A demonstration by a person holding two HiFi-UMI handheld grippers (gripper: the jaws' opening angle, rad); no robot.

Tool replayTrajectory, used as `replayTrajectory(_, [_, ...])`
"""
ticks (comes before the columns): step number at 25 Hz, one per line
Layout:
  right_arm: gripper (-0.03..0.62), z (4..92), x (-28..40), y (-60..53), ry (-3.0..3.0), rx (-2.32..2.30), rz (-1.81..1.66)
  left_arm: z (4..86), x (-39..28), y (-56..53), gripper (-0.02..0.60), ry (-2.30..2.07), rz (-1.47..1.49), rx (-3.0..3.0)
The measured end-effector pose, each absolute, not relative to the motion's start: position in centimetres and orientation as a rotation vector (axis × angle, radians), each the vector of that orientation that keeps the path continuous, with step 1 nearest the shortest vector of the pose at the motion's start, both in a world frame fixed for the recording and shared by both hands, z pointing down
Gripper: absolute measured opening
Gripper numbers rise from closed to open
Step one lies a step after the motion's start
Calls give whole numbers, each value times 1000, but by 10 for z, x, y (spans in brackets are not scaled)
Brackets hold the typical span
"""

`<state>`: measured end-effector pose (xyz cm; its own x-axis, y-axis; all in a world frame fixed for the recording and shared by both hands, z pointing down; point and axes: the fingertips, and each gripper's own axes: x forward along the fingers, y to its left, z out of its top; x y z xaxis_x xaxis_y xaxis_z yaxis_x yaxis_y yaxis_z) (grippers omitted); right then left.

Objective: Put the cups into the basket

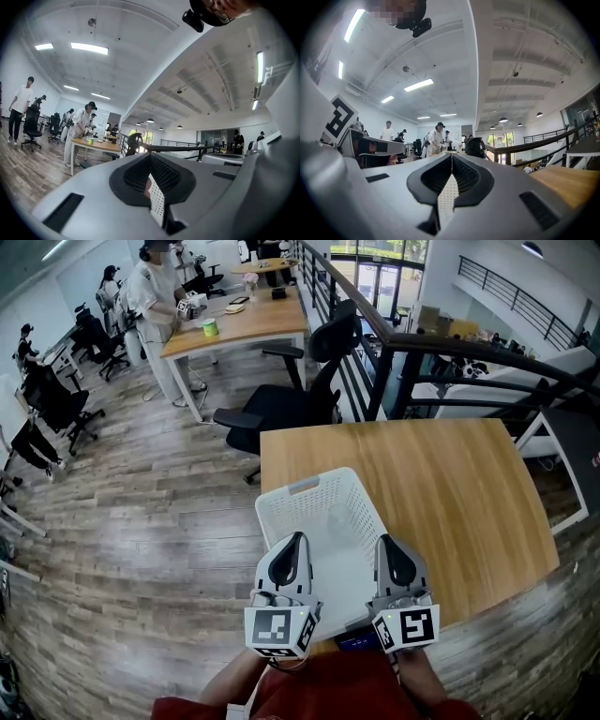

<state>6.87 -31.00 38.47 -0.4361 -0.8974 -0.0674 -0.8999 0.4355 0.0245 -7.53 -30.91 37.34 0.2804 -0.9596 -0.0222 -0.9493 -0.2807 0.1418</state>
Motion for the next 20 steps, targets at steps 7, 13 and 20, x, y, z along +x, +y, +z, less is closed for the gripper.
replayTrajectory(7, [12,381,71,-310,2627,-1640,101,372,-81,-304,8,-1844,-209,2417])
replayTrajectory(13, [12,382,67,-309,2642,-1632,113,370,-85,-302,8,-1874,-206,2427])
replayTrajectory(20, [11,385,64,-308,2659,-1621,133,369,-86,-296,8,-1943,-223,2486])
